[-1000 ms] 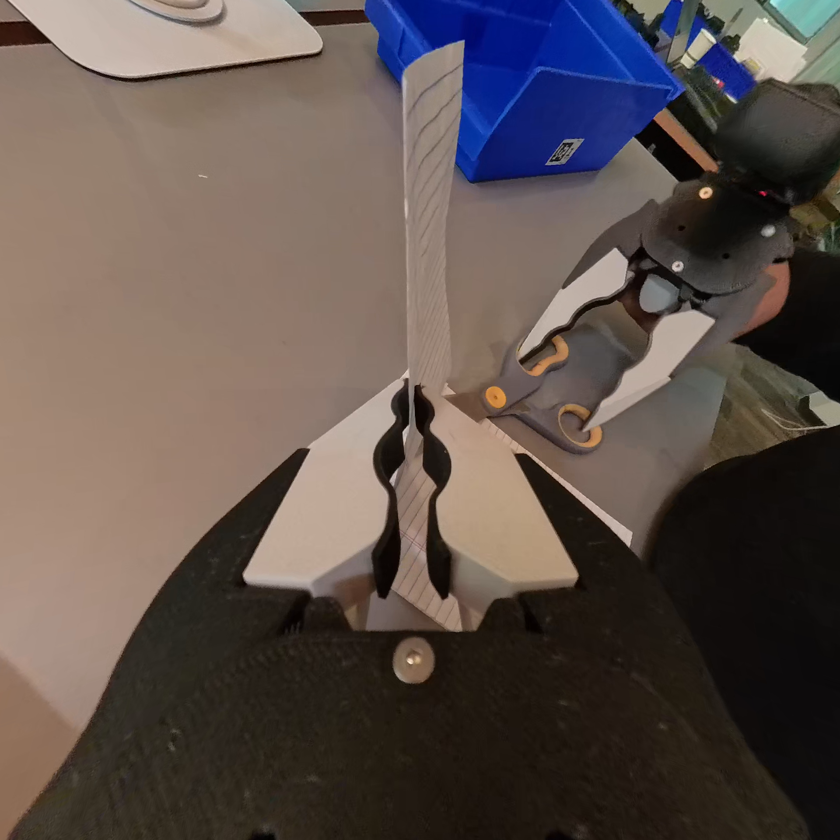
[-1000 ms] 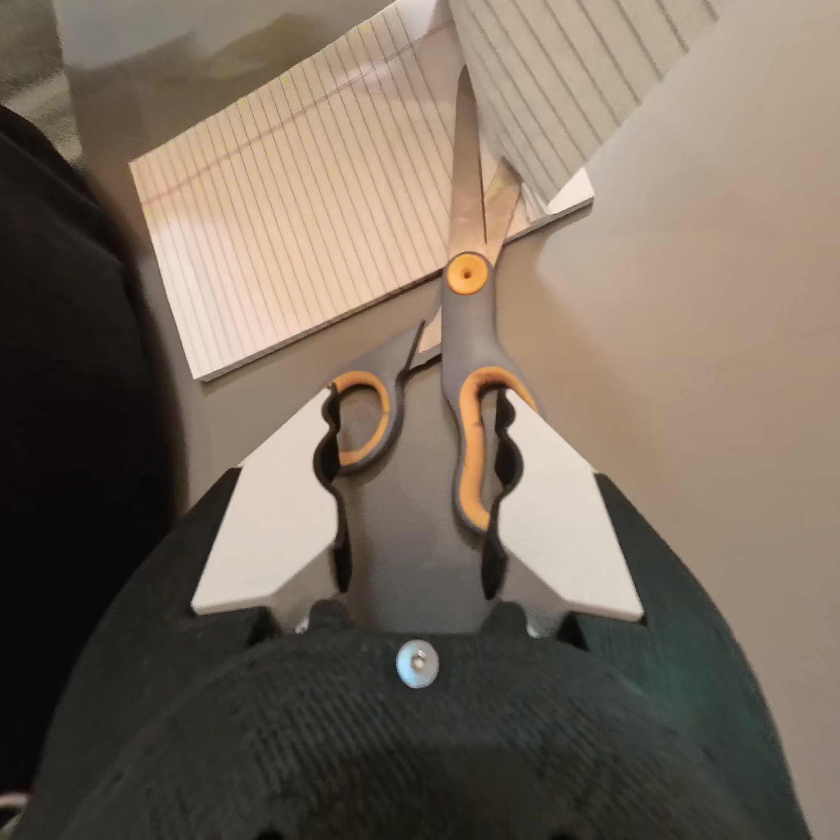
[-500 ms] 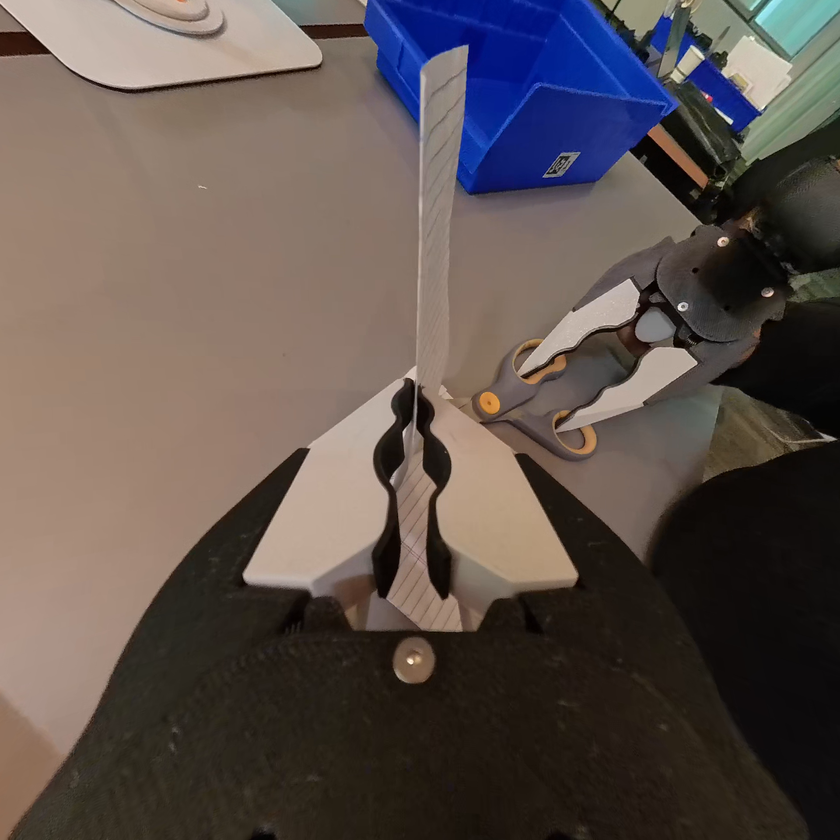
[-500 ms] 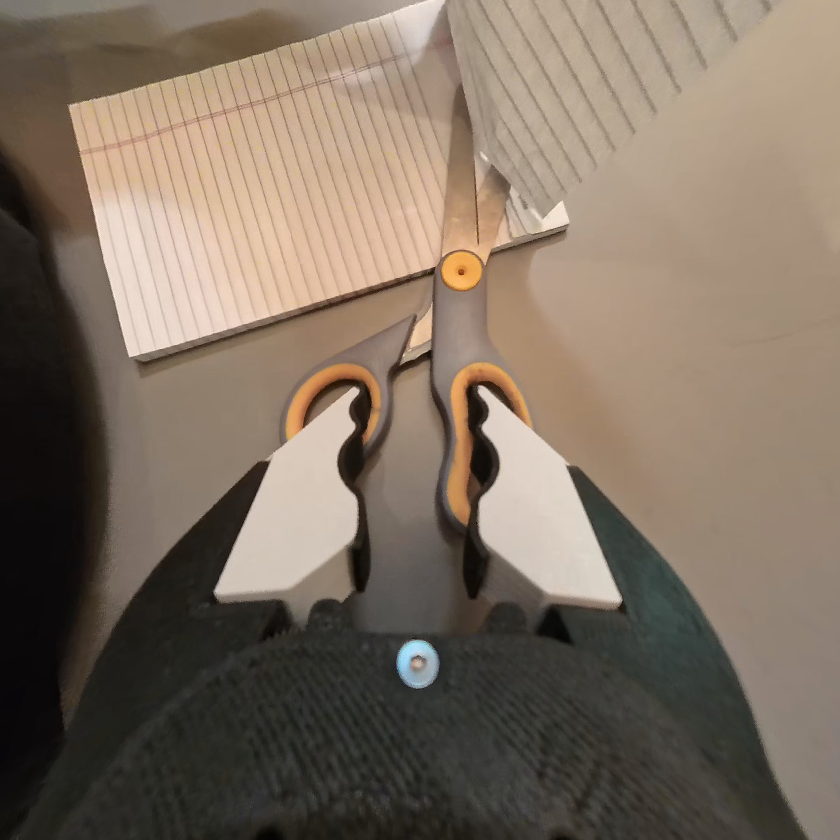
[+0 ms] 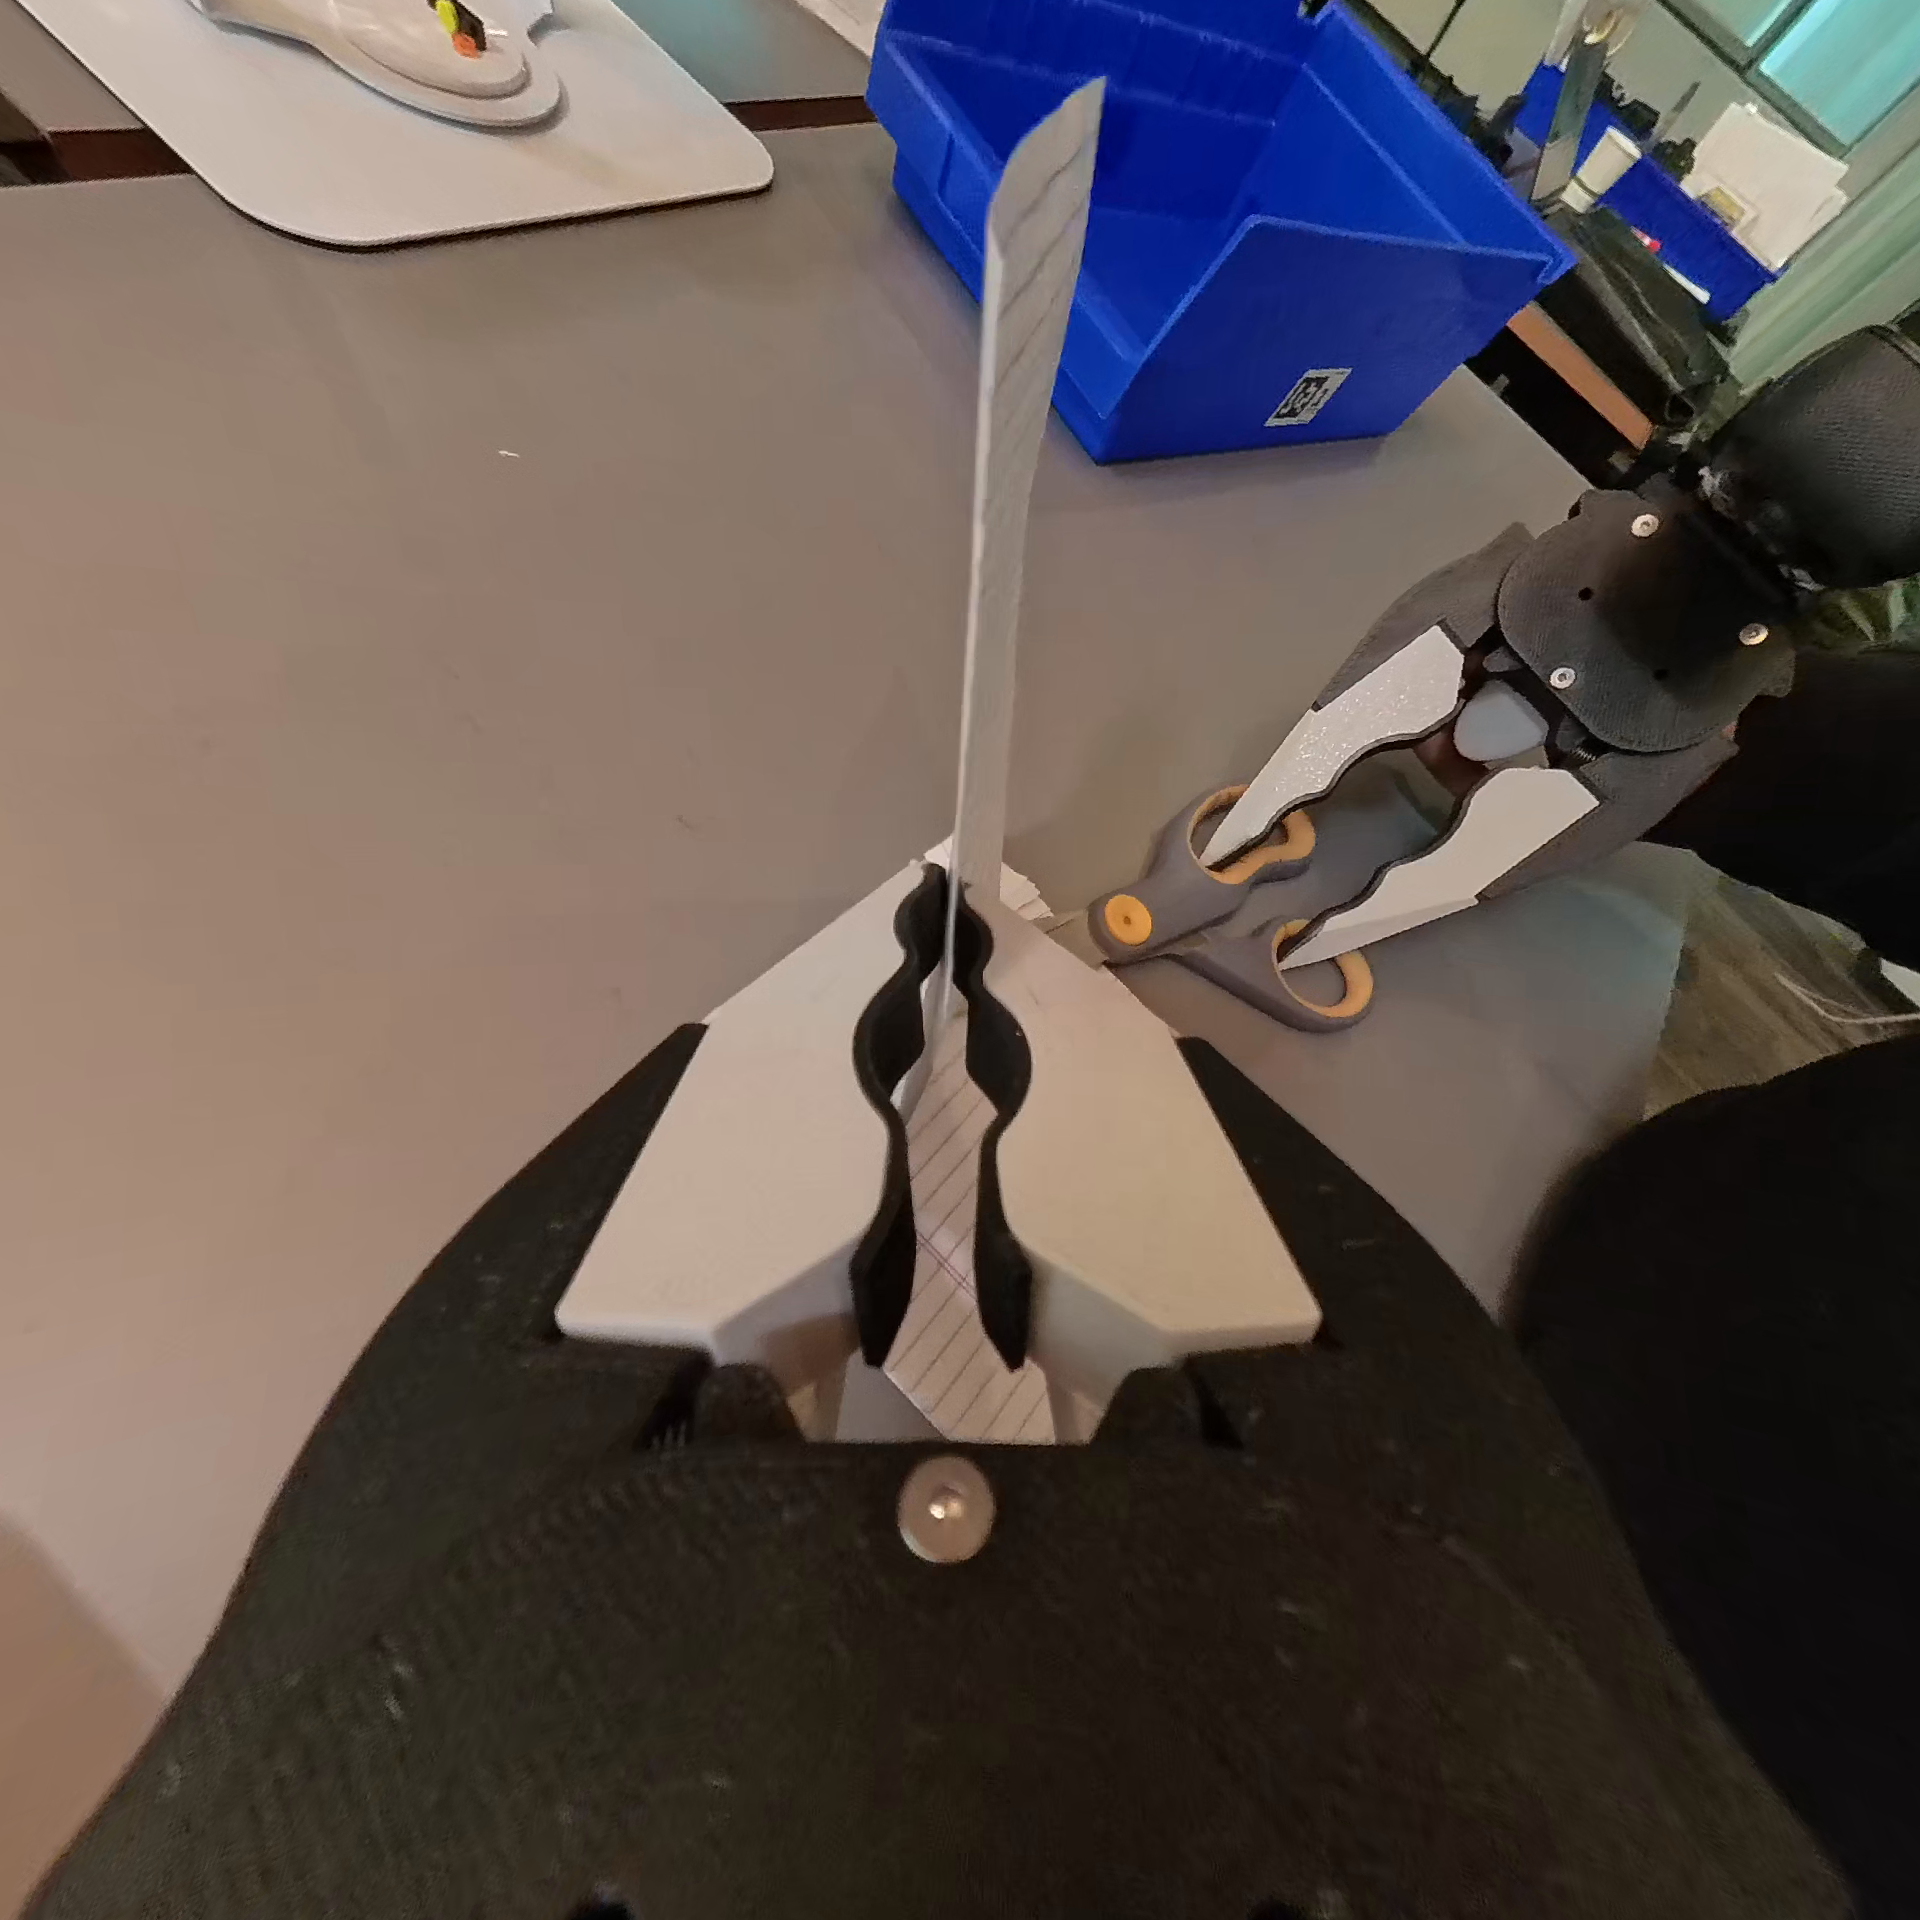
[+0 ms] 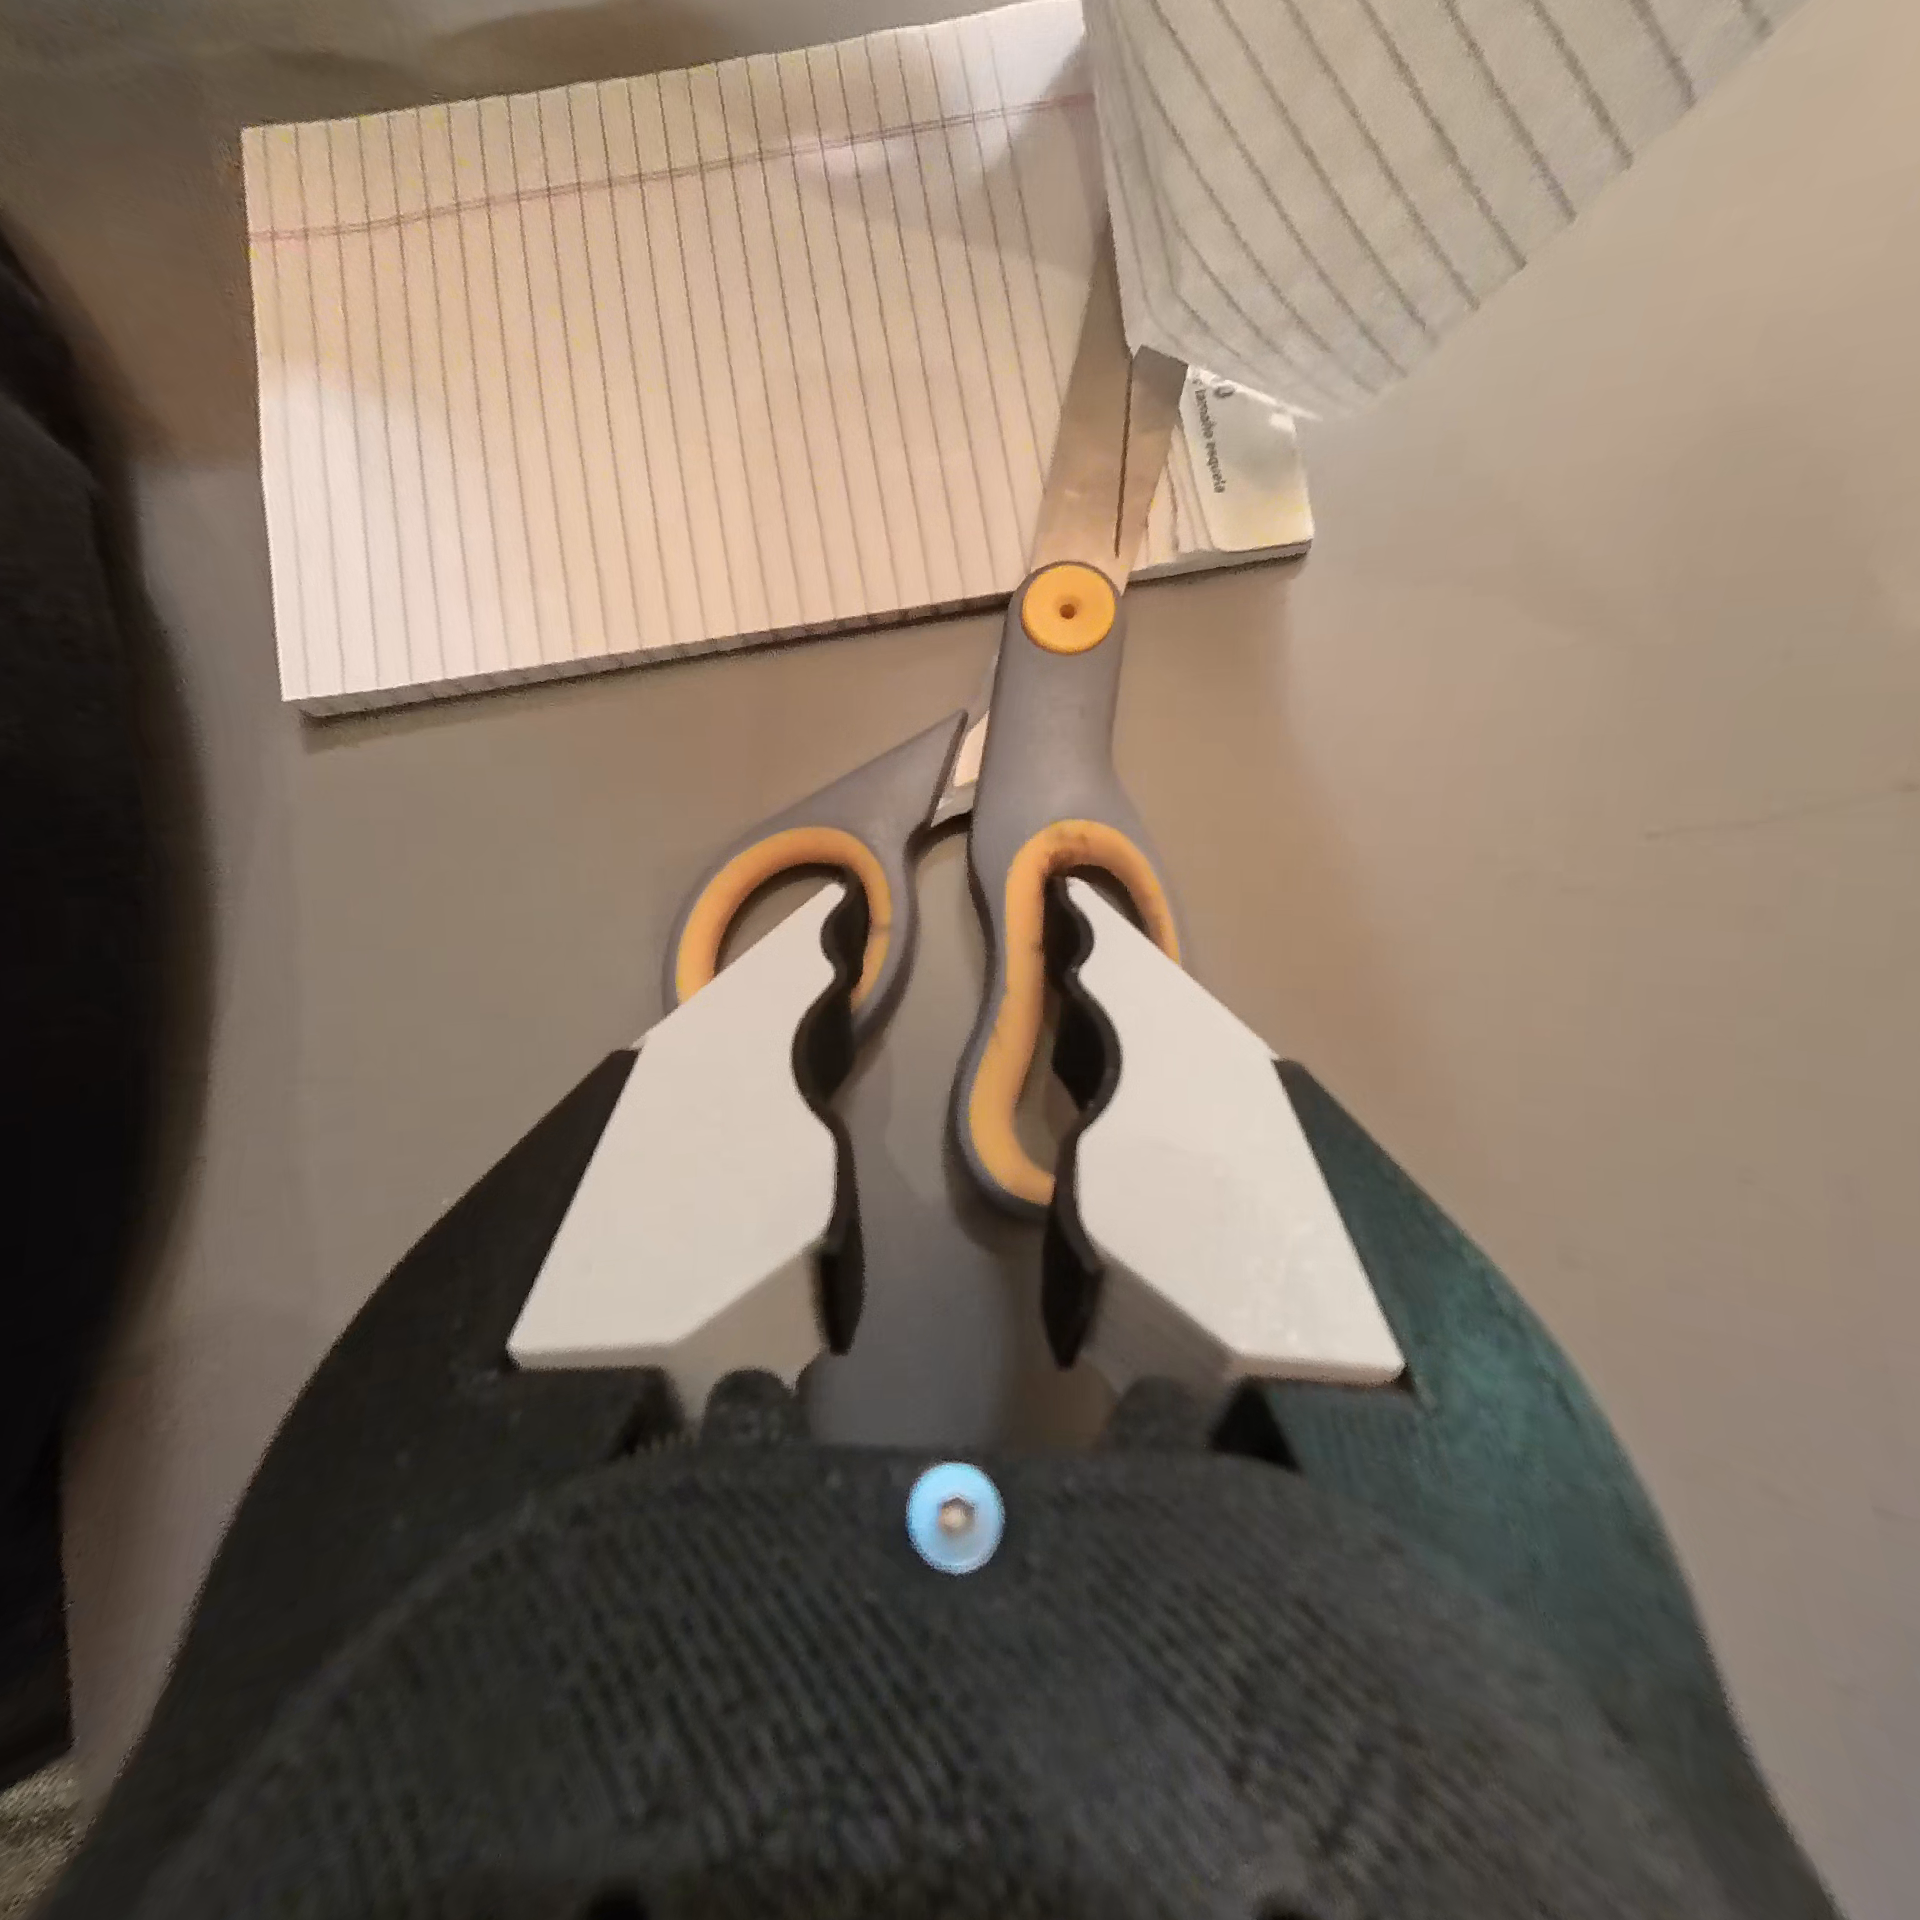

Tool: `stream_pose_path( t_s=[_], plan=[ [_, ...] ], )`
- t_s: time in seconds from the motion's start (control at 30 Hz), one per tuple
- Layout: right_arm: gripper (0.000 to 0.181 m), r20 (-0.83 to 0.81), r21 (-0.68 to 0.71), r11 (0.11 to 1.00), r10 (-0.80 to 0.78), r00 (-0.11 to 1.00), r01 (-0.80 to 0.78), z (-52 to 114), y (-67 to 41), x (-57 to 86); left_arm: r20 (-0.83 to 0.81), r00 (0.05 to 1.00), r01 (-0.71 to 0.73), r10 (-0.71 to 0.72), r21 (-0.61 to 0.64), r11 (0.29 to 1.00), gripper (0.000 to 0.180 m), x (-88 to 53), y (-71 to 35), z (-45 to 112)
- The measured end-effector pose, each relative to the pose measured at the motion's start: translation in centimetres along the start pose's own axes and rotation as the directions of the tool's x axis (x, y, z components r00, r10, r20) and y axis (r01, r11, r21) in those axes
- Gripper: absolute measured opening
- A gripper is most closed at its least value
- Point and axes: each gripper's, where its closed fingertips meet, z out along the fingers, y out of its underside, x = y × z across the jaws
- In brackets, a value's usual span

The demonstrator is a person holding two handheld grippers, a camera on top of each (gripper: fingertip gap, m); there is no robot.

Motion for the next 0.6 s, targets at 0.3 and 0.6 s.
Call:
stream_pose_path(
  t_s=[0.3,0.6],
  plan=[
    [0.028,-0.016,-0.009,1.0,-0.003,1.0,0.003,-0.25,0.34,-0.68,0.017,1.0,0.003,-0.004,0.037,0.999,0.0,-0.37,-0.61,-0.42],
    [0.039,-0.045,0.025,0.996,0.091,0.995,-0.09,-0.26,0.17,-0.81,-0.036,0.999,0.005,-0.004,0.025,1.0,0.0,0.48,0.01,-0.68]
  ],
)
